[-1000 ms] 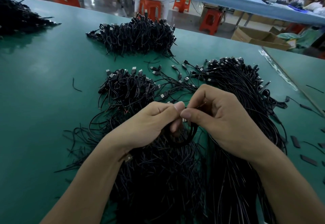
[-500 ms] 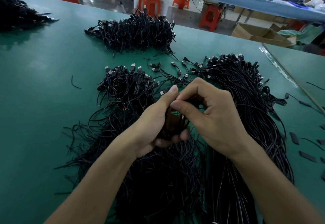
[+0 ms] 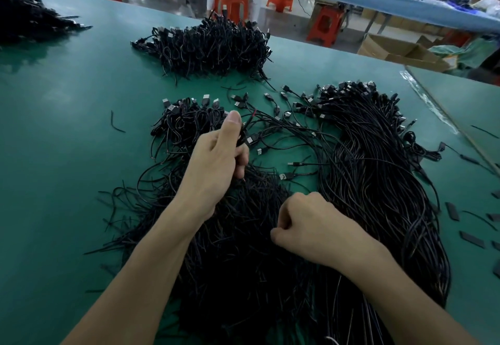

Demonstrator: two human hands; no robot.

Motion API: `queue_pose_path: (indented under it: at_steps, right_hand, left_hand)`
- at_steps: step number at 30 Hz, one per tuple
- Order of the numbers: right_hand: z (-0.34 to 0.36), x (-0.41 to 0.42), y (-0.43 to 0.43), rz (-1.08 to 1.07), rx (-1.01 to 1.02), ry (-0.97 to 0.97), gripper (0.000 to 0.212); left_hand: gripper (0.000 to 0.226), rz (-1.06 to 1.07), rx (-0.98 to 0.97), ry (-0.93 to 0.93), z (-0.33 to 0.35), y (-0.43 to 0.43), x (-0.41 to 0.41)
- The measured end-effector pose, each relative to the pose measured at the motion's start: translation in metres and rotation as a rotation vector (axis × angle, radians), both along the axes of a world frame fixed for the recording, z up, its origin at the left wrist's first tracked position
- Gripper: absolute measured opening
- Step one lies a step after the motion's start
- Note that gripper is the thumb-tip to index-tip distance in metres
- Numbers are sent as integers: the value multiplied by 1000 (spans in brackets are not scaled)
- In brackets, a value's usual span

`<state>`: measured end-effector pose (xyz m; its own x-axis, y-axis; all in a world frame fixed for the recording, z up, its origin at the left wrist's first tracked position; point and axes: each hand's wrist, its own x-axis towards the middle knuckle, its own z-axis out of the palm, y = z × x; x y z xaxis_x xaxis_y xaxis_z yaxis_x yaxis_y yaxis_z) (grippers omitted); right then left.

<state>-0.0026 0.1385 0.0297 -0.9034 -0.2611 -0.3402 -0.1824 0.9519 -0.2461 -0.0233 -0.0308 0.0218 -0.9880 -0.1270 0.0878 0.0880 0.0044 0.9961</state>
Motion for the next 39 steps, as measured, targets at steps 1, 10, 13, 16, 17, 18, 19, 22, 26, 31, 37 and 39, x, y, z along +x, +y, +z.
queue_pose_path:
  at_steps: [1,10,13,16,17,18,19,22,26,31,37,39]
  right_hand:
    - [1,-1,-2,-16,-11,-4,25]
    - [10,-5,2,-5,-110,39,22]
    - [15,-4,6,37,-216,14,19]
    - [18,-3,7,52,-444,48,17]
    - [17,-3,7,40,-509,85,17]
    - [17,-4,7,29,-544,124,16]
    - [17,-5,7,28,-546,152,17]
    - [16,-6,9,60,-511,119,17]
    - [21,-9,12,33,-692,47,10]
    - [28,-10,5,-78,-1227,196,9]
    - [32,-14,-23,-237,-1498,563,15]
    - [33,-14,-31,-203,-1513,603,17]
  left_hand:
    - [64,12,8,9,0,0,0]
    - [55,49,121,-57,1,3,-1]
    - [51,20,131,-84,0,2,-2]
    - [45,-53,187,-55,1,0,0]
    - [42,-66,204,-33,2,0,1]
    - [42,-71,215,-15,3,0,1]
    - [44,-69,223,-3,4,0,2]
    - [56,-40,249,25,9,0,3]
    - [54,10,288,54,13,-2,4]
    - [54,-67,263,33,12,3,9]
    - [50,-240,330,2,15,12,17]
    - [41,-305,360,2,16,14,18]
